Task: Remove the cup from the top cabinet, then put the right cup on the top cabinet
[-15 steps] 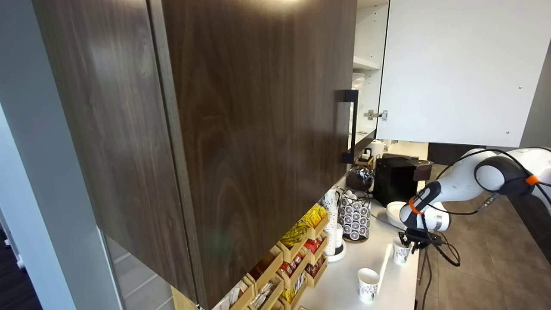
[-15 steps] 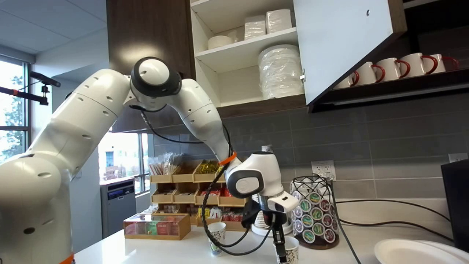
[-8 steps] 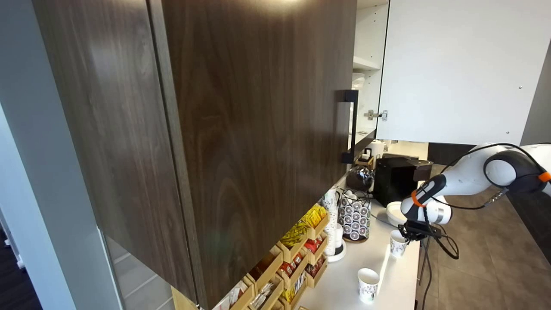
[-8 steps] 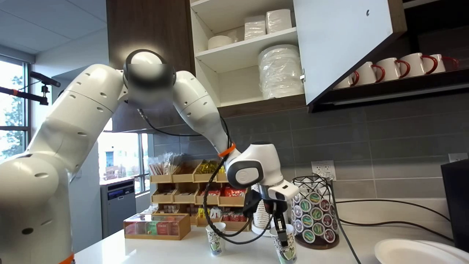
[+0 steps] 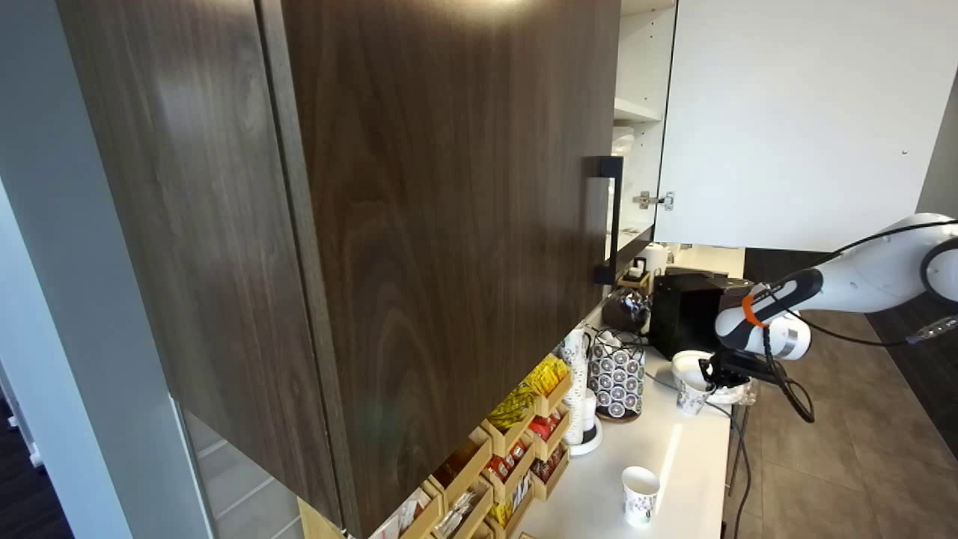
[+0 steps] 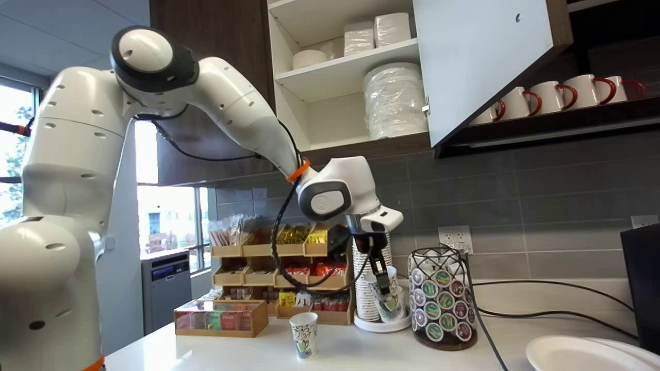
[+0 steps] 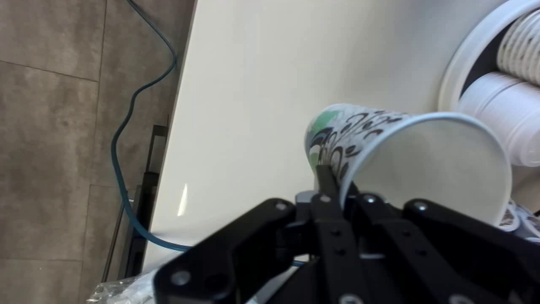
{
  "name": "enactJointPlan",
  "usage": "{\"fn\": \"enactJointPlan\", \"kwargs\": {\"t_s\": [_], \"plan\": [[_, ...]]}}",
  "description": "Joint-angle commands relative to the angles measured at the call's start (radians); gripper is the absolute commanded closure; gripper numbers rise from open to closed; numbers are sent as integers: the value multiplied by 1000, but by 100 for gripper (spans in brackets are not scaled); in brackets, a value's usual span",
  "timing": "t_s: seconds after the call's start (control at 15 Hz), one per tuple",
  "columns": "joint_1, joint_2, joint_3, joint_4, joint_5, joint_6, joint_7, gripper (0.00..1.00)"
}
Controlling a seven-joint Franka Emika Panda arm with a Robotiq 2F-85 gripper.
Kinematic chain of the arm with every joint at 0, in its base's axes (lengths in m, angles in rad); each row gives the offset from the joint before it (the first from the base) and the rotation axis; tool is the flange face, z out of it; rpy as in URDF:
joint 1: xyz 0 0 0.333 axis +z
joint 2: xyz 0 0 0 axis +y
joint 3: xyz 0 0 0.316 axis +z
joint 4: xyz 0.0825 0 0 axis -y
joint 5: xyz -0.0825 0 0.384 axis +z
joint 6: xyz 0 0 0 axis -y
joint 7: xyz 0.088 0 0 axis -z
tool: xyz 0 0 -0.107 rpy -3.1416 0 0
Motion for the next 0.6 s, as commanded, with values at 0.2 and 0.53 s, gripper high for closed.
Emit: {"fn": "enactJointPlan", "kwargs": {"t_s": [0.2, 0.53], "plan": [[9, -187, -1, -34, 7, -159, -49, 96], [15, -273, -5, -56, 13, -212, -66, 96]]}}
